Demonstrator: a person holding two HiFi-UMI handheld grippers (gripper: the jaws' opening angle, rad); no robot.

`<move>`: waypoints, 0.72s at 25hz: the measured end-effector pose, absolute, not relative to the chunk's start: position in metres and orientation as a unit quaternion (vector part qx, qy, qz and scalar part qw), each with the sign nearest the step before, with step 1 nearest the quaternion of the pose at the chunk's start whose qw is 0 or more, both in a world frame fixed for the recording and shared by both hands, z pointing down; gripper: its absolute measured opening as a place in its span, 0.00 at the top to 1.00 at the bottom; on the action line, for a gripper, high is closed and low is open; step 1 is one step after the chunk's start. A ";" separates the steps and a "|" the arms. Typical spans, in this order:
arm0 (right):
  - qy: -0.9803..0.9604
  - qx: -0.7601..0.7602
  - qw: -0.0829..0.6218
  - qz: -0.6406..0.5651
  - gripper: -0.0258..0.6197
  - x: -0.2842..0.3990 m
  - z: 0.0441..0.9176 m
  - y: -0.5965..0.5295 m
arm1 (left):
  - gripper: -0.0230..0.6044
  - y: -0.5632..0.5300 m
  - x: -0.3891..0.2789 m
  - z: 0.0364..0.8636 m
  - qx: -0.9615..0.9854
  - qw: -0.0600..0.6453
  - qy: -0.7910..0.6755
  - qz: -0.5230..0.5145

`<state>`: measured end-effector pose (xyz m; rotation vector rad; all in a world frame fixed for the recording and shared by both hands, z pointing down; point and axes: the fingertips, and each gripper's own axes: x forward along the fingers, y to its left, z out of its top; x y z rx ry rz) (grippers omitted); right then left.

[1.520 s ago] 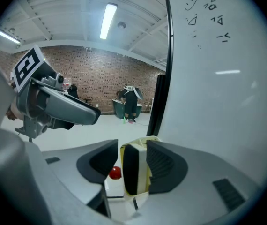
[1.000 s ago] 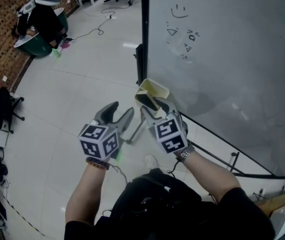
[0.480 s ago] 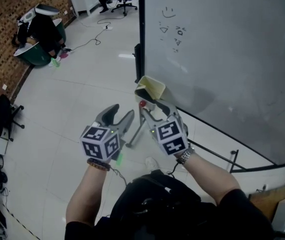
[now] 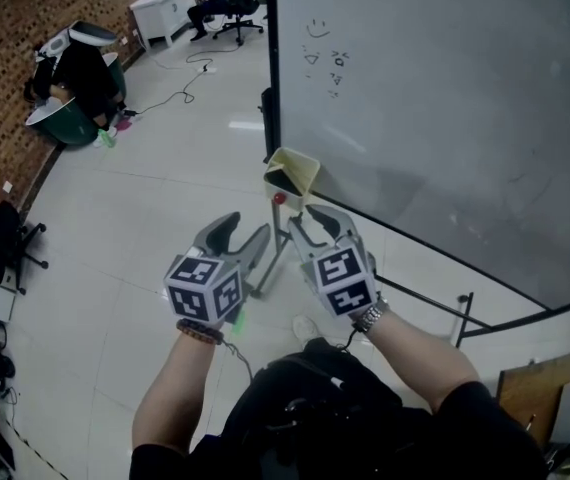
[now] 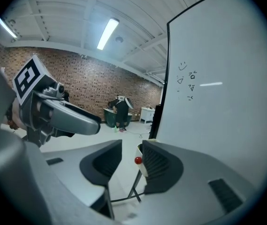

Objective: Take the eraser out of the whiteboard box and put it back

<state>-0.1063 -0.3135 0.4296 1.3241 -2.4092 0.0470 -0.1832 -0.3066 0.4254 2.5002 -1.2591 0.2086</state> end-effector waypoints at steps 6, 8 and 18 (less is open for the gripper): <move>-0.861 0.474 0.186 0.009 0.75 -0.100 0.414 -0.292 | 0.57 -0.287 -0.173 0.415 0.881 0.154 -0.441 0.074; -0.862 0.472 0.182 0.008 0.76 -0.098 0.412 -0.286 | 0.57 -0.281 -0.169 0.413 0.880 0.152 -0.443 0.073; -0.881 0.444 0.162 -0.006 0.84 -0.079 0.397 -0.256 | 0.61 -0.251 -0.141 0.404 0.870 0.143 -0.467 0.071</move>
